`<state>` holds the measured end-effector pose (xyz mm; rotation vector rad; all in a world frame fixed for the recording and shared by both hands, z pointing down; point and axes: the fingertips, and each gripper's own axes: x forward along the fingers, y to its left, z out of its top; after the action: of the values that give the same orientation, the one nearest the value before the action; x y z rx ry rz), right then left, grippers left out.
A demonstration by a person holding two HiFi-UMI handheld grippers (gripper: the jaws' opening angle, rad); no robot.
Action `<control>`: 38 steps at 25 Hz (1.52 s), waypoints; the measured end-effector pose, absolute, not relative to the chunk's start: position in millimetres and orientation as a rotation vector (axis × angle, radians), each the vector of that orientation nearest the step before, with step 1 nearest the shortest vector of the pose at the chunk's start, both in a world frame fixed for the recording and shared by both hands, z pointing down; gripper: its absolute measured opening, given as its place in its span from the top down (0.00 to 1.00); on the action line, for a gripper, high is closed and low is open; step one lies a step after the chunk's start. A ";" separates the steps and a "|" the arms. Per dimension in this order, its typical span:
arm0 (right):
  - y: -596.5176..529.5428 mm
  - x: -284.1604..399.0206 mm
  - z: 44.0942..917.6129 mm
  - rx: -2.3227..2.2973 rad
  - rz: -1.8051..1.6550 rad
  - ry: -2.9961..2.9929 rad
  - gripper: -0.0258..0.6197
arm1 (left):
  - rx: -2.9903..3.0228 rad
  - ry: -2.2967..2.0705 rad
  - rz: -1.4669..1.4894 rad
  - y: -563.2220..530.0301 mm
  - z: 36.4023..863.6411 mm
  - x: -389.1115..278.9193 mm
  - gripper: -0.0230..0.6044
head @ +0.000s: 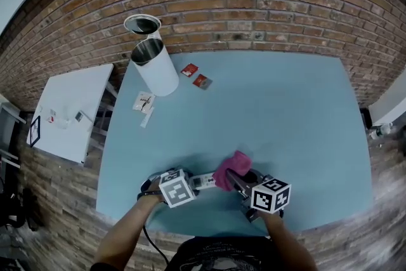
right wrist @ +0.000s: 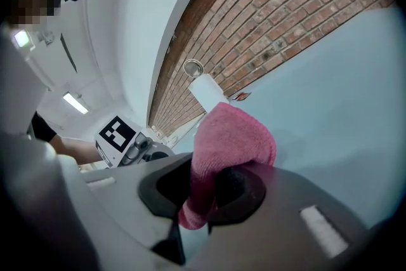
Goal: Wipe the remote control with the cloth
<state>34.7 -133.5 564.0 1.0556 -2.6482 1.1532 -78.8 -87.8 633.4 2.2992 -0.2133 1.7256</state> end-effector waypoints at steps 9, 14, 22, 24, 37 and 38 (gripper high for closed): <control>-138.5 42.4 541.7 0.951 1.217 -2.741 0.86 | 2.323 -0.356 1.666 -94.1 624.9 -85.1 0.54; -134.0 39.5 531.7 0.895 1.171 -2.769 0.86 | 2.367 -0.601 1.533 -98.2 607.6 -98.0 0.54; -118.6 36.1 516.9 1.030 0.938 -2.743 0.86 | 2.447 -1.032 1.127 -89.2 557.9 -99.1 0.72; -109.5 34.1 510.6 1.071 0.860 -2.725 0.86 | 2.452 -1.152 0.986 -86.6 541.8 -96.5 0.96; -21.1 29.1 477.8 1.217 0.598 -2.635 0.87 | 2.450 -1.330 0.552 -23.0 506.0 -53.6 0.96; -14.6 29.6 477.0 1.226 0.584 -2.626 0.87 | 2.447 -1.330 0.521 -18.3 502.6 -49.9 0.96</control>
<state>29.6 -14.6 477.0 1.2262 -2.6256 0.5843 -49.9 -18.3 502.6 2.4467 -1.3303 0.5211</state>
